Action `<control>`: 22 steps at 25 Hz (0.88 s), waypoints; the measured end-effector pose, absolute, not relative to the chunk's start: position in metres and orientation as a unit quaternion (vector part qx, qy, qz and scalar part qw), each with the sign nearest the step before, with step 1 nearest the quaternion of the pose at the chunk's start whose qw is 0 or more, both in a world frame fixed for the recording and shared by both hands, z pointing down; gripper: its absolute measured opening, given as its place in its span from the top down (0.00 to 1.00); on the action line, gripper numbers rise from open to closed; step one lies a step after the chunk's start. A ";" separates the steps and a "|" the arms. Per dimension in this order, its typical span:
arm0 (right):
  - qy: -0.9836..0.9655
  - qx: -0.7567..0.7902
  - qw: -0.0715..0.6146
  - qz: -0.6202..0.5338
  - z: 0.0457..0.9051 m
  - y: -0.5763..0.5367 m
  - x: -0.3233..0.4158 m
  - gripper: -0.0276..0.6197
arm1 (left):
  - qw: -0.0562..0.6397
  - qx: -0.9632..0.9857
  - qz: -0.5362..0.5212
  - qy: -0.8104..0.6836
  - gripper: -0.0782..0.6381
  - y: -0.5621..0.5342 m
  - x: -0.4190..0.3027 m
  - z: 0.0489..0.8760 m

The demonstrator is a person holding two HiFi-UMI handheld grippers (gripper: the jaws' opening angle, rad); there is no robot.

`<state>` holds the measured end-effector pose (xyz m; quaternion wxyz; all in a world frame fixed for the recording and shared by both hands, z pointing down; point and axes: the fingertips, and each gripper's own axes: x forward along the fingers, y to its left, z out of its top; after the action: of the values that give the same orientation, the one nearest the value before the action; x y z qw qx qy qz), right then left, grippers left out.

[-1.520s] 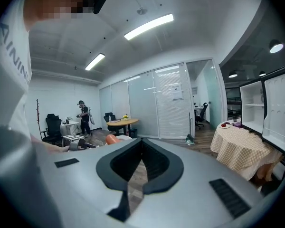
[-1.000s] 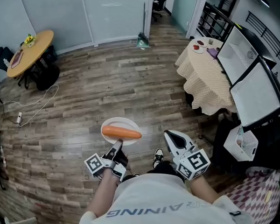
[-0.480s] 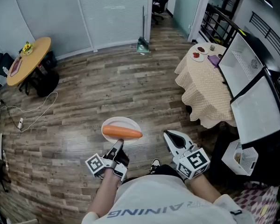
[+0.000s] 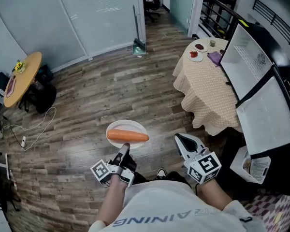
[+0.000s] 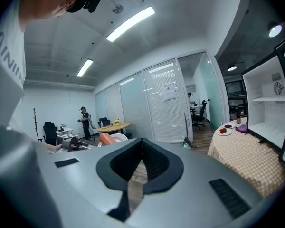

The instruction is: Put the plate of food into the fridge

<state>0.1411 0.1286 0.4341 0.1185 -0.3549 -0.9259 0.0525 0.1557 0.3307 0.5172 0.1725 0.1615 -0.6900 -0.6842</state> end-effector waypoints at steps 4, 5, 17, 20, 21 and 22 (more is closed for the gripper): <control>-0.935 -0.329 0.116 0.060 0.439 0.108 0.118 0.93 | 0.190 0.168 -0.682 -0.686 0.85 0.317 0.133 0.518; -0.936 -0.325 0.117 0.062 0.441 0.105 0.112 0.93 | 0.195 0.169 -0.681 -0.685 0.85 0.315 0.127 0.519; -0.954 -0.261 0.135 0.060 0.450 0.126 0.018 0.93 | 0.261 0.219 -0.665 -0.665 0.85 0.321 -0.003 0.542; -0.958 -0.251 0.133 0.050 0.444 0.142 -0.010 0.93 | 0.266 0.233 -0.664 -0.659 0.85 0.334 -0.042 0.536; -0.959 -0.245 0.131 0.048 0.442 0.145 -0.019 0.93 | 0.267 0.238 -0.664 -0.657 0.85 0.338 -0.053 0.534; -0.961 -0.239 0.131 0.049 0.440 0.149 -0.028 0.93 | 0.269 0.243 -0.661 -0.657 0.85 0.342 -0.064 0.533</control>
<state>-0.0275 0.1491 0.4399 0.1305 -0.2388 -0.9610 0.0486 -0.0640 0.3424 0.5326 0.2690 0.2428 -0.6566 -0.6615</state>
